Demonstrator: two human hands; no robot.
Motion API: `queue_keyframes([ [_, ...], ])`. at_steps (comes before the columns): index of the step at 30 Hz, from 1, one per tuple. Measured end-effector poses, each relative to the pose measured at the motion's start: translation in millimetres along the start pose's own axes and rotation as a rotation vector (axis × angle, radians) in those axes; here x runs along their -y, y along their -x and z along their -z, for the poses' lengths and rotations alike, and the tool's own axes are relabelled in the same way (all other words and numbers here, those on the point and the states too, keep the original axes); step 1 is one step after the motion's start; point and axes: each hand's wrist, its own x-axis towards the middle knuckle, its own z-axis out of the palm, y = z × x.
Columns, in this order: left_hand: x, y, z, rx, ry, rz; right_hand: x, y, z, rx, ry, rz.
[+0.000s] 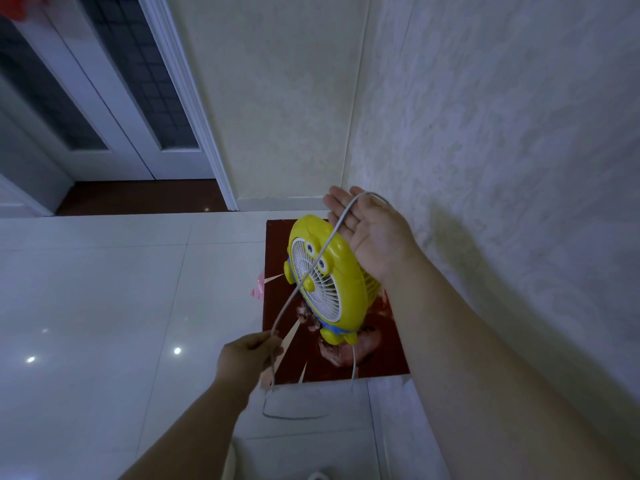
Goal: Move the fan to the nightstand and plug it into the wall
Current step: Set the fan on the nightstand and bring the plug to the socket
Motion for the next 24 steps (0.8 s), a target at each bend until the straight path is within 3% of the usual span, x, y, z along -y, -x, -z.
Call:
queue_keyframes([
  [5,-8,-10,24,-0.142,0.15,0.014,-3,2,4,0.023,-0.082,0.028],
  [12,-6,-20,59,-0.337,0.398,0.069,2,11,20,-0.081,-0.161,0.098],
  [19,-3,-23,72,-0.336,0.606,0.063,-9,24,23,-0.023,-0.026,0.004],
  [24,4,-22,78,-0.281,0.63,0.058,-25,33,27,0.05,0.215,-0.063],
])
